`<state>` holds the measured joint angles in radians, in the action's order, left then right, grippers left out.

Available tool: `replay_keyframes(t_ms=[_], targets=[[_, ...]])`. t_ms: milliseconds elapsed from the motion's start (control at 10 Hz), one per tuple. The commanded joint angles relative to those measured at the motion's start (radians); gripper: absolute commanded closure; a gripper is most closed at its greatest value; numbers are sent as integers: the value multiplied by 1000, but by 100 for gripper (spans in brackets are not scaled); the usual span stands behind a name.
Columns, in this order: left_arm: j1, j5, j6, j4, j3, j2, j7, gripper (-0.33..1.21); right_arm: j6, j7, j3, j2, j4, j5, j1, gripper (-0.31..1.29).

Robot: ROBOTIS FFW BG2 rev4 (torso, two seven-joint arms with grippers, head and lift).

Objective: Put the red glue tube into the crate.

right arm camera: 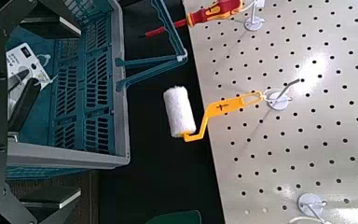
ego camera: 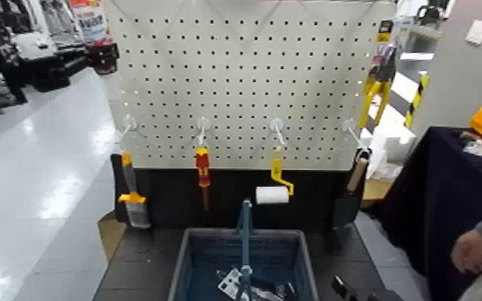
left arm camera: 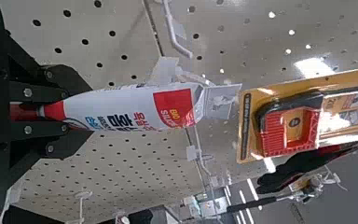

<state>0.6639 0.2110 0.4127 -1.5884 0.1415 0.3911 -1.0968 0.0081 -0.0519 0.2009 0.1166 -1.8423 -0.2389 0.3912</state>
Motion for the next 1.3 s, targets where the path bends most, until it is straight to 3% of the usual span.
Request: replay_keyframes(t_ms=[100, 800, 1300], targets=[[-7, 24, 6, -47, -14, -8, 6, 118, 1, 1, 0, 0, 0, 0, 0, 11], [-27, 64, 11, -73, -46, -21, 18, 118, 4, 1, 0, 3, -2, 0, 0, 11], [-63, 108, 5, -48, -112, -55, 28, 118, 7, 1, 3, 3, -5, 0, 0, 11]])
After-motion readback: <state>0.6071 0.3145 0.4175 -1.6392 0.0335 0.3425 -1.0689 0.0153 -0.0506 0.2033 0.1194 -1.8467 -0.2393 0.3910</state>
